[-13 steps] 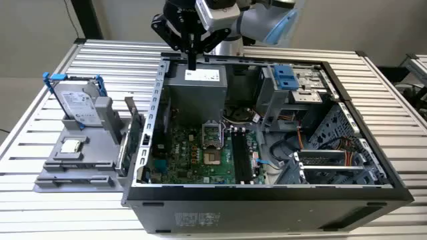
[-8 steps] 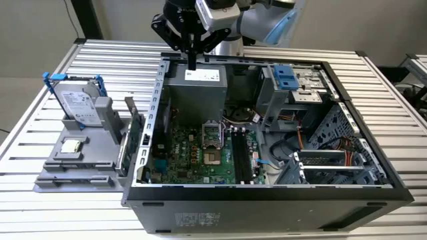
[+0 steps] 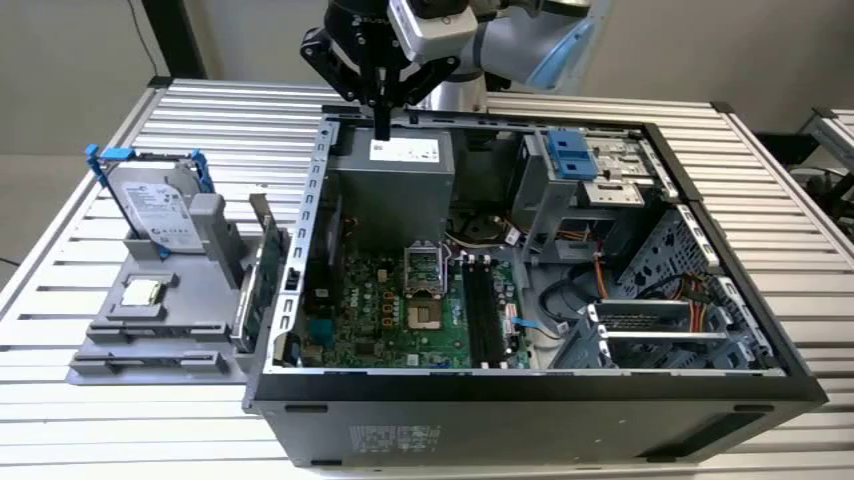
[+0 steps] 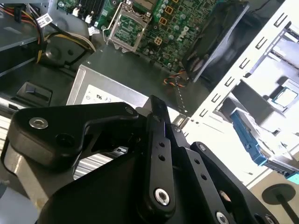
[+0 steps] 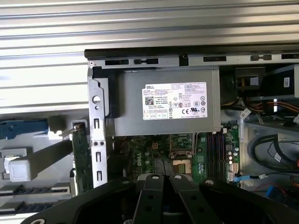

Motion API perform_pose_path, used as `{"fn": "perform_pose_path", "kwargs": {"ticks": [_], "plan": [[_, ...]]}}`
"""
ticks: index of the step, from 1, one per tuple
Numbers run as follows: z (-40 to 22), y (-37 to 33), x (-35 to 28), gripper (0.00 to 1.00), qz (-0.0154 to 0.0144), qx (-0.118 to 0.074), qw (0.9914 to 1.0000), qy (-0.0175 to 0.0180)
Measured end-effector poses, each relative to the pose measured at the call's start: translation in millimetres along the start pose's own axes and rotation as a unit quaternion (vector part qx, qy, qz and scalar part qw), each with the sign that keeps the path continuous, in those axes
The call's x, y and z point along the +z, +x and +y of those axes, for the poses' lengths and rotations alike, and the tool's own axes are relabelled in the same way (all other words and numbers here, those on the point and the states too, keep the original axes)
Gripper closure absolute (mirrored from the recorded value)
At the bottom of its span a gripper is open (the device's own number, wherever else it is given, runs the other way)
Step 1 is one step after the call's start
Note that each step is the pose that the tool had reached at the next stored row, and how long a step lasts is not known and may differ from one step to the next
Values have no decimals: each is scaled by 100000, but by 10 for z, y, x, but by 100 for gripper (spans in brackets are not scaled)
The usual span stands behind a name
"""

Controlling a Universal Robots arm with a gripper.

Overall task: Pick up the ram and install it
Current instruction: 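Reach for the ram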

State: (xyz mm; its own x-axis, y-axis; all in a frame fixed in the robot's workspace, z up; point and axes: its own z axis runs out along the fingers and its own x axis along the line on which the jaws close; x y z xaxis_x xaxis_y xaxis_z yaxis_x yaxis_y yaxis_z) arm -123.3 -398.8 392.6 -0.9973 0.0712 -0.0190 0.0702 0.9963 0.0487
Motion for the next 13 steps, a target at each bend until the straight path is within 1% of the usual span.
{"fn": "perform_pose_path", "kwargs": {"ticks": [13], "plan": [[-10,148,-3,100,-4,-1,100000,-2]]}}
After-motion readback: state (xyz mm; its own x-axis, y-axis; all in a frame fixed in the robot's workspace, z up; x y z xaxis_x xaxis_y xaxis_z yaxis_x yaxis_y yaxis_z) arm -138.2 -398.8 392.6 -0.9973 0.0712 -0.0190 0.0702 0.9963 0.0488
